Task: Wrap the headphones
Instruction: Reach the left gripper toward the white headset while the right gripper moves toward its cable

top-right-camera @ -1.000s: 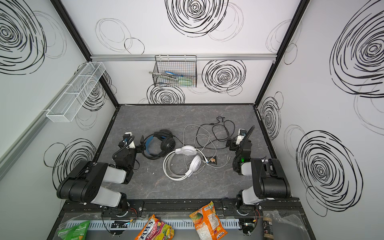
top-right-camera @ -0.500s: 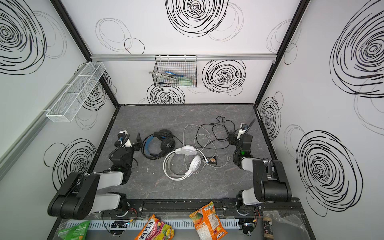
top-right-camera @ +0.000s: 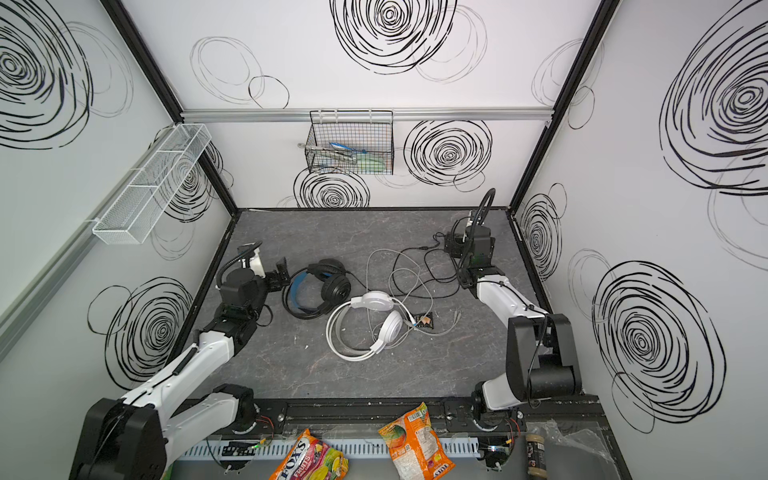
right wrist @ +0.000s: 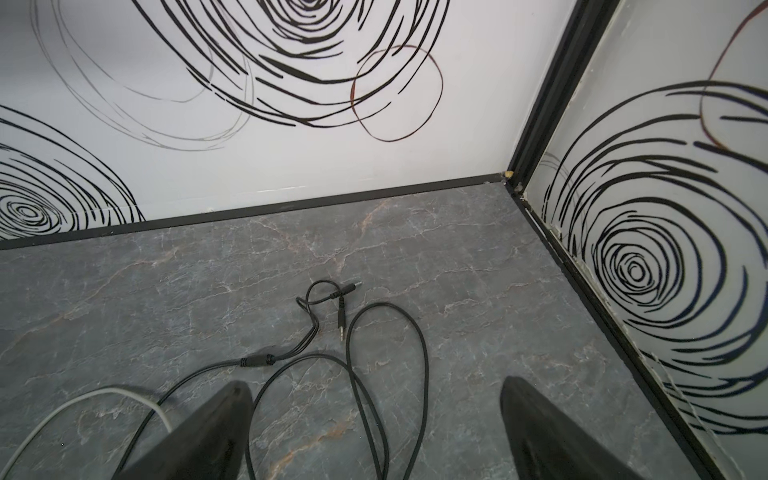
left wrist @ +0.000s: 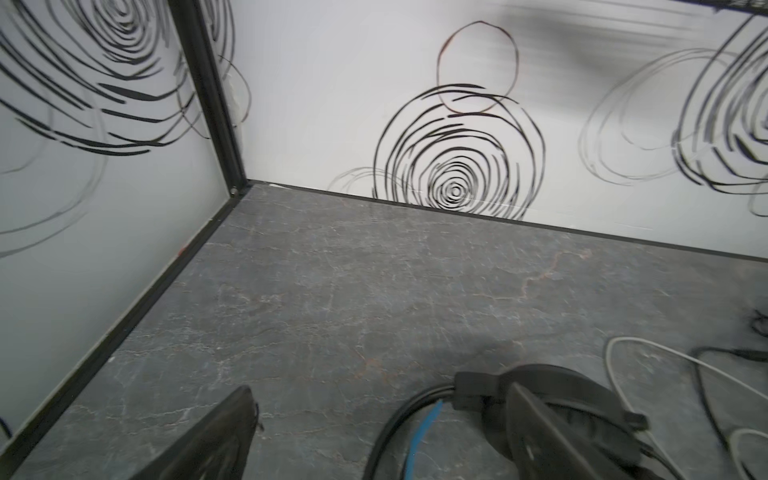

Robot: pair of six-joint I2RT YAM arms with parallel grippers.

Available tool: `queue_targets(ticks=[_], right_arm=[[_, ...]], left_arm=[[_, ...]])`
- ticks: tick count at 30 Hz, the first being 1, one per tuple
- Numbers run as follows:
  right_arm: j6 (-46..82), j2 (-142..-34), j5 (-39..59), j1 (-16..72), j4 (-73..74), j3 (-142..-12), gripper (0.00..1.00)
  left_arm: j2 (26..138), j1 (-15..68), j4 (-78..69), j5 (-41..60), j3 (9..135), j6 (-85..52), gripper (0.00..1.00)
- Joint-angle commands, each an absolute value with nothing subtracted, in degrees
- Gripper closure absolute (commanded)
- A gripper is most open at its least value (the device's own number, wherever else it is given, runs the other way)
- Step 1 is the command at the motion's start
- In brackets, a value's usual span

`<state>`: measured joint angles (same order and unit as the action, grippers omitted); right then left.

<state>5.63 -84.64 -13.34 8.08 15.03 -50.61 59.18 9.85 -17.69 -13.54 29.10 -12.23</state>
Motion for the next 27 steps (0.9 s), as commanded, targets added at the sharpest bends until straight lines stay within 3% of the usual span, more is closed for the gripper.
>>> queue_targets(ticks=[1, 4, 13, 19, 27], right_arm=[[7.4, -83.8, -13.8, 10.4, 9.7, -51.4, 0.03], [10.5, -83.5, -11.3, 12.1, 6.9, -53.0, 0.03], [17.8, -85.4, -11.6, 19.5, -8.8, -60.6, 0.03], [19.9, -82.3, -9.6, 24.8, -12.6, -61.4, 0.03], [18.2, -82.6, -4.7, 30.5, -19.9, -65.8, 0.03]], left_arm=[[57.0, 14.2, -6.7, -12.6, 35.1, -20.2, 0.04], [56.8, 16.4, -0.6, -6.5, 40.2, -27.9, 0.04], [55.9, 28.5, 4.3, -7.0, 42.8, -35.0, 0.04], [57.4, 30.4, 9.5, -2.5, 43.2, -38.4, 0.04], [56.8, 34.0, 17.8, -8.0, 45.5, -38.1, 0.04]])
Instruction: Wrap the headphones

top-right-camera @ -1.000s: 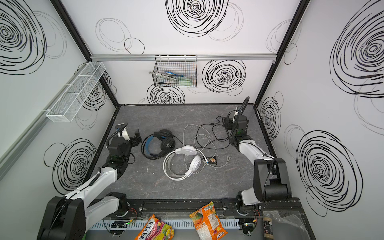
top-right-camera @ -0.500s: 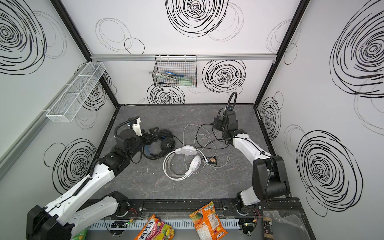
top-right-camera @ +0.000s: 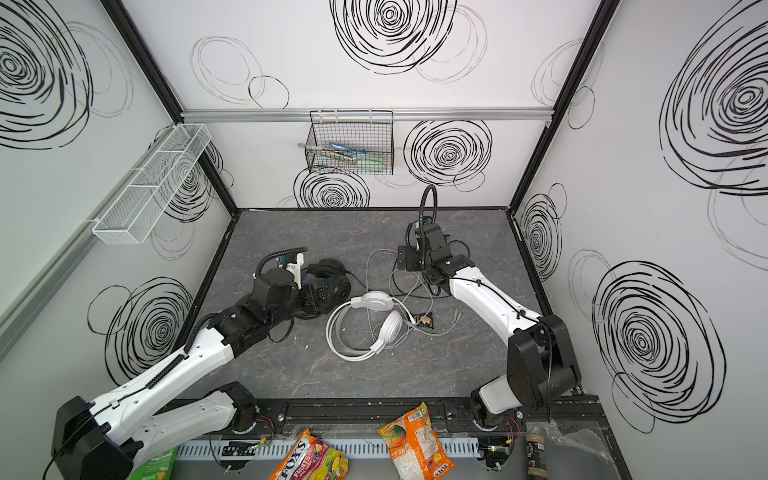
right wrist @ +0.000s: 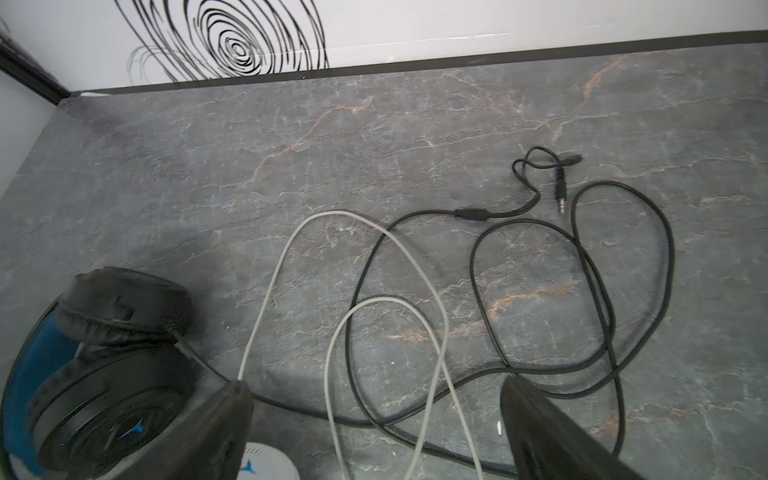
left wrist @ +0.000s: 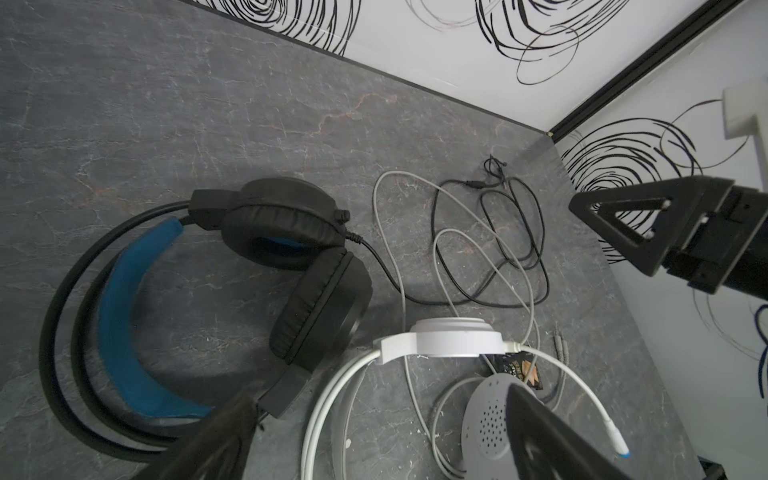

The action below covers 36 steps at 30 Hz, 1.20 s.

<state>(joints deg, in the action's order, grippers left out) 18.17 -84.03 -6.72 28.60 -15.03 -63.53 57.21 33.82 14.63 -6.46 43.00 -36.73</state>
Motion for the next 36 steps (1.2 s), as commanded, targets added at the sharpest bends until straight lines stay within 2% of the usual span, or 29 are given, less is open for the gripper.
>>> queue_targets(ticks=[1, 12, 20, 36], right_arm=[[17.6, -82.7, -4.5, 31.2, -20.5, -66.2, 0.03], [10.4, -76.9, 4.5, 33.1, -26.3, -66.6, 0.03], [10.9, -71.7, 7.6, 33.8, -22.4, -59.8, 0.03], [9.7, -69.3, 8.5, 33.4, -21.0, -56.8, 0.03]], left_arm=[[57.5, 34.0, 18.7, -7.6, 45.7, -38.6, 0.04], [58.8, 36.5, 28.0, -8.0, 45.0, -51.1, 0.04], [61.2, 41.3, 34.4, -10.8, 47.2, -57.2, 0.04], [65.8, 40.9, 31.7, -7.7, 43.7, -59.4, 0.03]])
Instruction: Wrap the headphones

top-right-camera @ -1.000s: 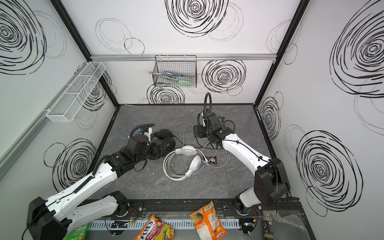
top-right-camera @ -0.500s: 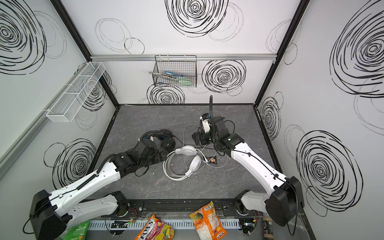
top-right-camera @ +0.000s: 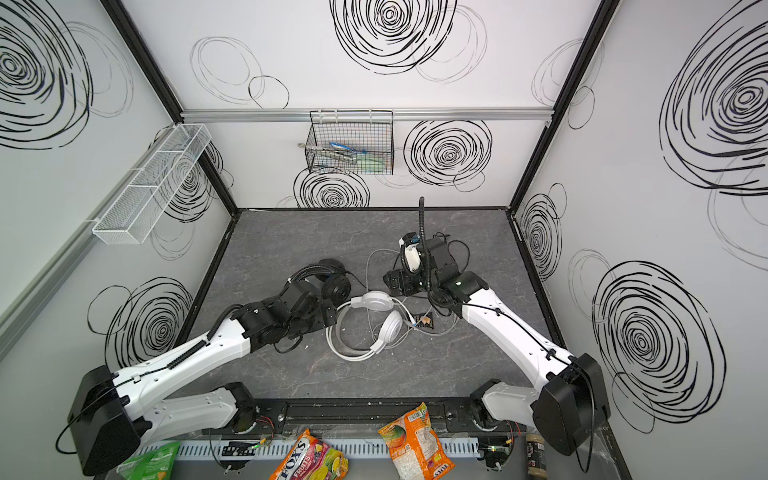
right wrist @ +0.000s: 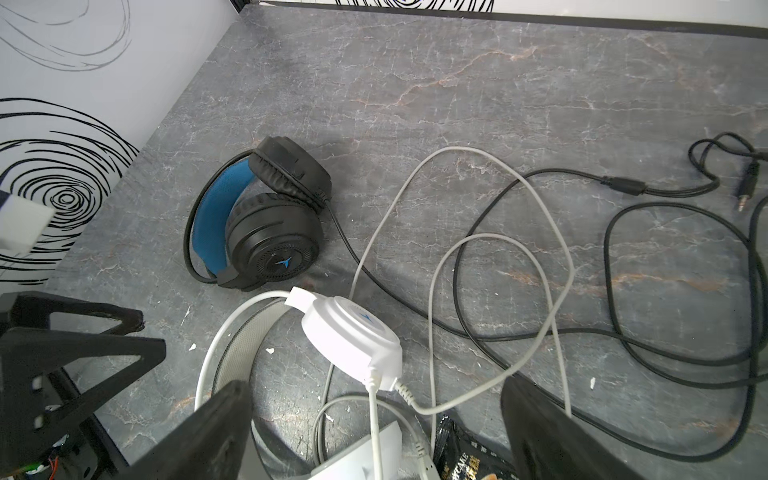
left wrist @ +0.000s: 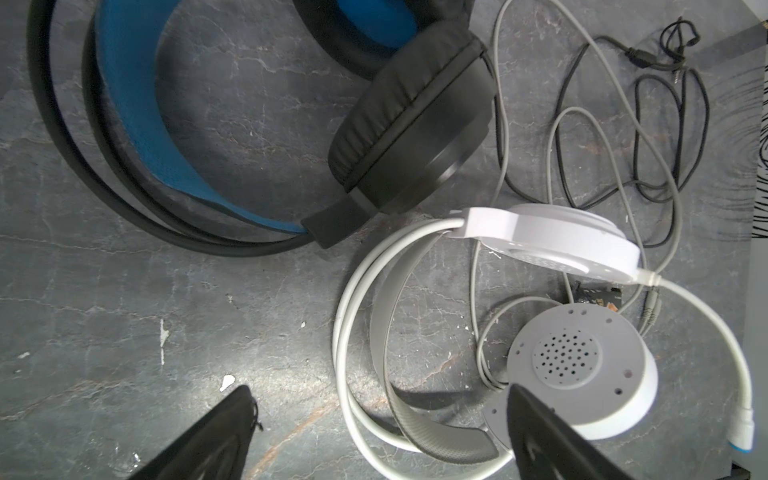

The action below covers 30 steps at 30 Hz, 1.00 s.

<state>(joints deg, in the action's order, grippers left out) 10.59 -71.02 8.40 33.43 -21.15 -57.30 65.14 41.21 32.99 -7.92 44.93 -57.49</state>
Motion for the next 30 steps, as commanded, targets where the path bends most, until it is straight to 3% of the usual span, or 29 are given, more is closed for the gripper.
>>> queue_targets(ticks=[1, 15, 30], right_arm=[[9.6, -69.2, 8.6, 33.1, -21.2, -56.8, 0.03], [9.9, -69.0, 7.8, 33.0, -20.3, -56.2, 0.03], [9.9, -61.2, 5.5, 32.9, -22.9, -52.5, 0.03]], left_arm=[[65.9, 41.3, 31.1, -7.8, 43.4, -59.9, 0.03], [68.2, 42.5, 29.3, -10.0, 40.7, -60.5, 0.03], [75.5, 44.0, 21.3, -8.9, 39.2, -62.0, 0.01]])
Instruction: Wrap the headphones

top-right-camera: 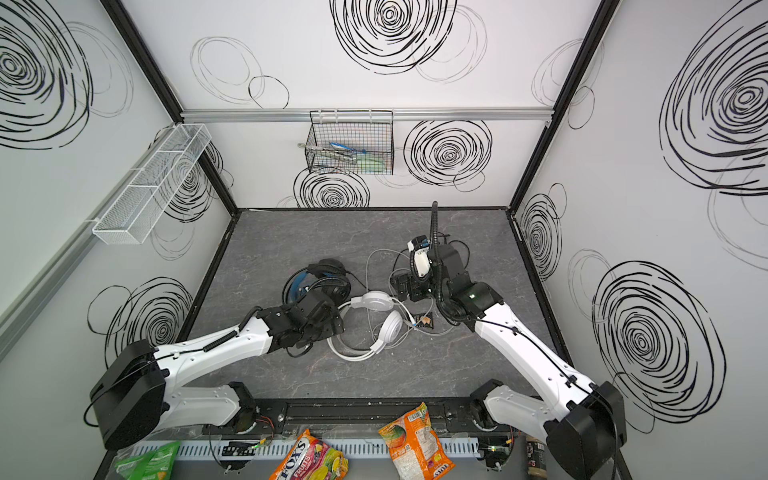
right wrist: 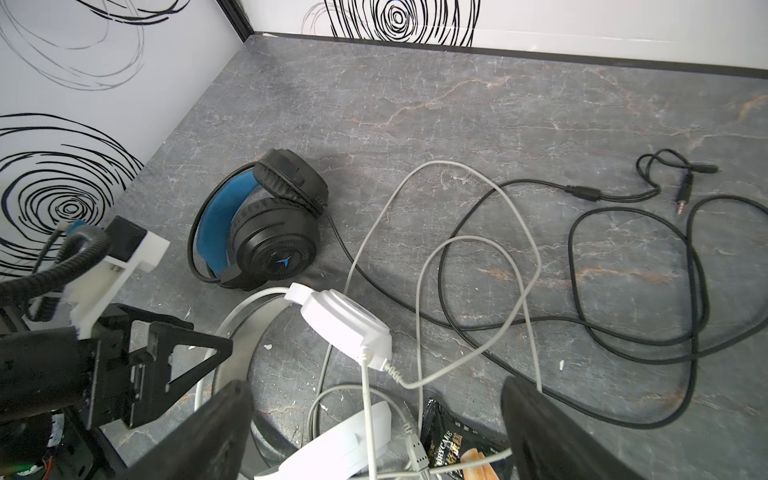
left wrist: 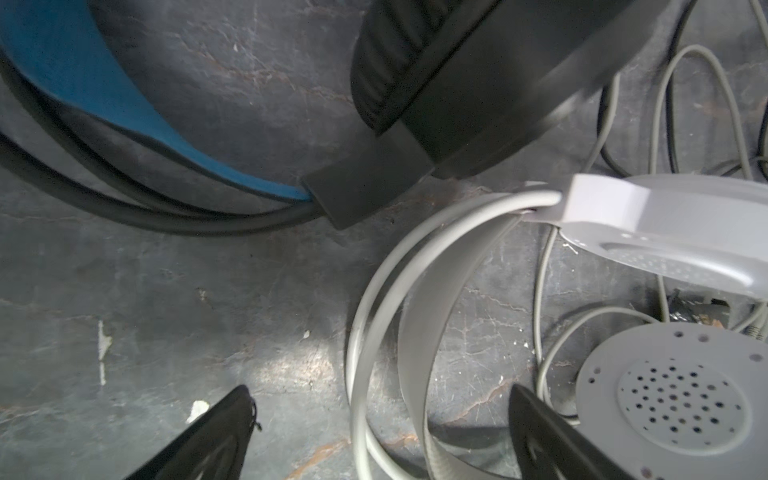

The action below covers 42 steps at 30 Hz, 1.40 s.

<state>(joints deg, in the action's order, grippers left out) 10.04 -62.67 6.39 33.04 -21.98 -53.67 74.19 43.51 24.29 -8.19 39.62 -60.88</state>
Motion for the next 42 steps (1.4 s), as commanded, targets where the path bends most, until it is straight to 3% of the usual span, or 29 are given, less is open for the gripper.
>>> queue_targets(ticks=[1, 7, 18, 26, 30, 35, 42], right_arm=[[9.9, -60.9, 5.8, 32.7, -22.5, -52.0, 0.03], [10.1, -60.8, 7.6, 31.2, -21.6, -51.1, 0.03], [9.0, -59.5, 8.9, 28.2, -22.2, -51.3, 0.03], [8.9, -59.4, 9.3, 27.6, -22.5, -51.9, 0.03], [8.9, -59.6, 9.2, 27.4, -22.7, -52.4, 0.03], [8.3, -59.4, 8.9, 27.0, -23.6, -53.1, 0.03], [7.8, -58.5, 9.3, 25.0, -24.7, -53.9, 0.03]], left_arm=[[76.2, 44.1, 20.9, -9.0, 39.2, -62.0, 0.0], [80.3, 44.4, 20.4, -8.7, 40.0, -61.5, 0.13], [84.0, 44.9, 21.8, -8.8, 42.4, -60.4, 0.21], [85.5, 44.9, 22.4, -9.7, 43.4, -58.2, 0.42], [87.7, 43.7, 23.4, -11.8, 46.6, -53.3, 0.57], [91.0, 40.8, 22.2, -12.9, 49.5, -48.2, 0.63], [98.8, 37.9, 21.4, -15.0, 56.2, -37.2, 0.84]])
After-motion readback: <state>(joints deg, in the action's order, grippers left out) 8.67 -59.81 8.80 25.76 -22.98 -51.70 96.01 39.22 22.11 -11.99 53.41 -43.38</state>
